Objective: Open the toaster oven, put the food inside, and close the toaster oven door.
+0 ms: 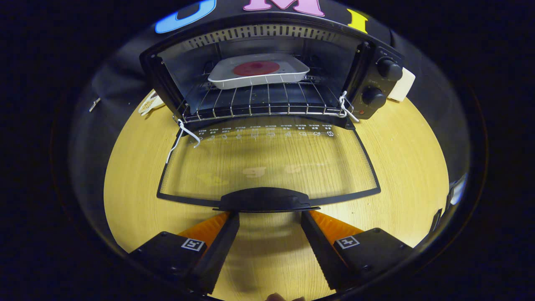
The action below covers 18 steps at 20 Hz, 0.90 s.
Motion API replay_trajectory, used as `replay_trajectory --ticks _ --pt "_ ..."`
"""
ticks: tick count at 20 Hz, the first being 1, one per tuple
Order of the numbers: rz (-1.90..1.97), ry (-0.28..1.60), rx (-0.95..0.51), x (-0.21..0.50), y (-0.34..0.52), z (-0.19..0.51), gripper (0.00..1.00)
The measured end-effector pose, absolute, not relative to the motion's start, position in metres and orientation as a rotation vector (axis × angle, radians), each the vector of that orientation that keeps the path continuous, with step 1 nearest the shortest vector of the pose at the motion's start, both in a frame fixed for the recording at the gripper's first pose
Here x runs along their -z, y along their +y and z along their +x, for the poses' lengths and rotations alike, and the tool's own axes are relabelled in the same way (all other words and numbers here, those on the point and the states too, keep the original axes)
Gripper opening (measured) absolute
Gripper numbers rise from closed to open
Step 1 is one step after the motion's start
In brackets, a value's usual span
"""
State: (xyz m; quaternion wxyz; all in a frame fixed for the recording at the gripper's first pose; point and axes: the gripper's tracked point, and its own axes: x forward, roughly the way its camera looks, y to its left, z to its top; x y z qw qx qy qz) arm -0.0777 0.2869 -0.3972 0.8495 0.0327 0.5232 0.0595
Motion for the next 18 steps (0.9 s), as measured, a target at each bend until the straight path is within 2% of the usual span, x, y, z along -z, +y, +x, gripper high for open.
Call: replay_trajectory --ticks 6,11,18 --pt "0.121 1.030 -0.153 0.375 0.286 -0.081 0.98" --pt "0.142 0.898 -0.181 0.333 0.280 -0.079 0.98" --pt "0.132 0.710 -0.225 0.268 0.276 -0.040 1.00"
